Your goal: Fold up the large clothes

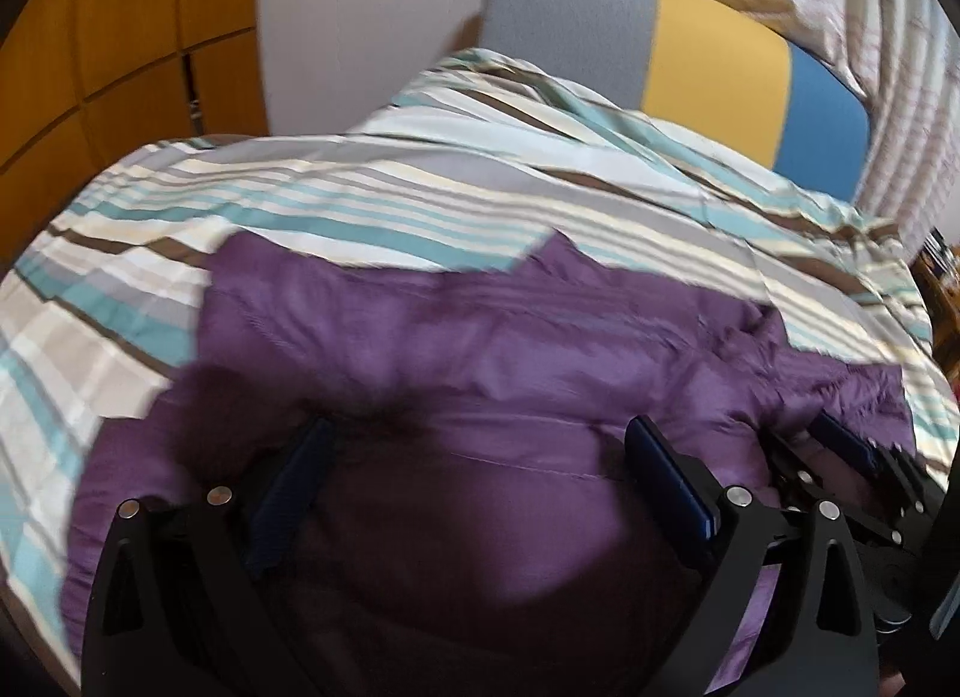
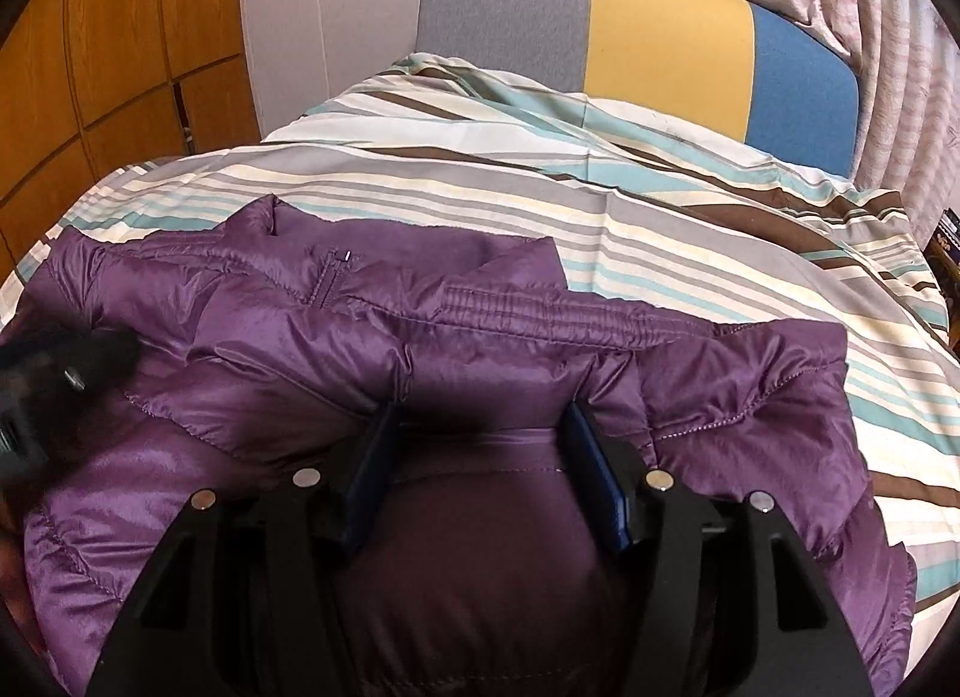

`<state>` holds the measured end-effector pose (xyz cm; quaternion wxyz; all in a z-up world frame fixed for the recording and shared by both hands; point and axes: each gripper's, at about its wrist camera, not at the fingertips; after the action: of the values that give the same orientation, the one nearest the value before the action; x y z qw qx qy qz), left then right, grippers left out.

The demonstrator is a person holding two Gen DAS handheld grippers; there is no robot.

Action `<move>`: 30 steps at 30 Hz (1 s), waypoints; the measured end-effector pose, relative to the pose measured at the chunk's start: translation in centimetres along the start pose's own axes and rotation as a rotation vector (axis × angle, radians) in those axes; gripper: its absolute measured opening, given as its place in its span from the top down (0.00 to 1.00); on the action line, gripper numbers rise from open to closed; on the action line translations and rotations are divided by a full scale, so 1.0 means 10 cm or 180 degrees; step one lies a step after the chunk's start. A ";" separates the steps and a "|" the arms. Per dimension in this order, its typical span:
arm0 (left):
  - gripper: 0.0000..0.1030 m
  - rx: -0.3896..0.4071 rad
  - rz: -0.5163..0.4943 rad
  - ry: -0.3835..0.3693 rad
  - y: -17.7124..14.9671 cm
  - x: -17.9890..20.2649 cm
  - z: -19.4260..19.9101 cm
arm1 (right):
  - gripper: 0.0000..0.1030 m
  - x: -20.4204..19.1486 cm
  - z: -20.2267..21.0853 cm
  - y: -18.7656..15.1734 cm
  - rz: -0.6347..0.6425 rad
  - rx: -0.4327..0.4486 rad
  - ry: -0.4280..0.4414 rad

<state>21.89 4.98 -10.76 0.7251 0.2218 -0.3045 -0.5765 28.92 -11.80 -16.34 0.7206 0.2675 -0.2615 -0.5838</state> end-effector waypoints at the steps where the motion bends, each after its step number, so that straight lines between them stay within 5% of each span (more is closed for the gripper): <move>1: 0.06 0.0031 0.0034 0.0062 0.03 -0.06 0.03 | 0.39 0.00 0.01 0.00 -0.0004 0.0019 -0.0009; 4: 0.06 0.0032 0.0088 0.0209 0.12 -0.23 0.04 | 0.27 0.06 0.12 -0.01 -0.0074 0.0129 0.0006; 10: 0.06 -0.0092 0.0104 0.0454 0.14 -0.54 -0.11 | 0.26 0.42 0.33 0.02 -0.0373 0.0208 0.0175; 17: 0.03 -0.0195 0.0503 0.0094 0.03 -0.82 -0.26 | 0.29 1.11 0.15 -0.06 -0.0870 -0.0028 -0.0208; 20: 0.03 -0.0172 0.0547 0.0020 0.01 -0.84 -0.28 | 0.29 1.33 0.00 -0.20 -0.1180 -0.0219 -0.0112; 30: 0.03 -0.0127 0.0507 0.0064 0.00 -0.81 -0.31 | 0.27 1.23 -0.09 -0.19 -0.1010 -0.0312 -0.0417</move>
<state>22.88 12.78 -14.47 0.7760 0.1883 -0.3023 -0.5206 30.42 -24.10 -17.56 0.6130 0.2313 -0.2335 -0.7184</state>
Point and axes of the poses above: each gripper's, at about its wrist camera, not at the fingertips, and z roughly against the way its jaws point, x to its right, y to its top, and after that the axes turned 7 degrees about -y, right-handed
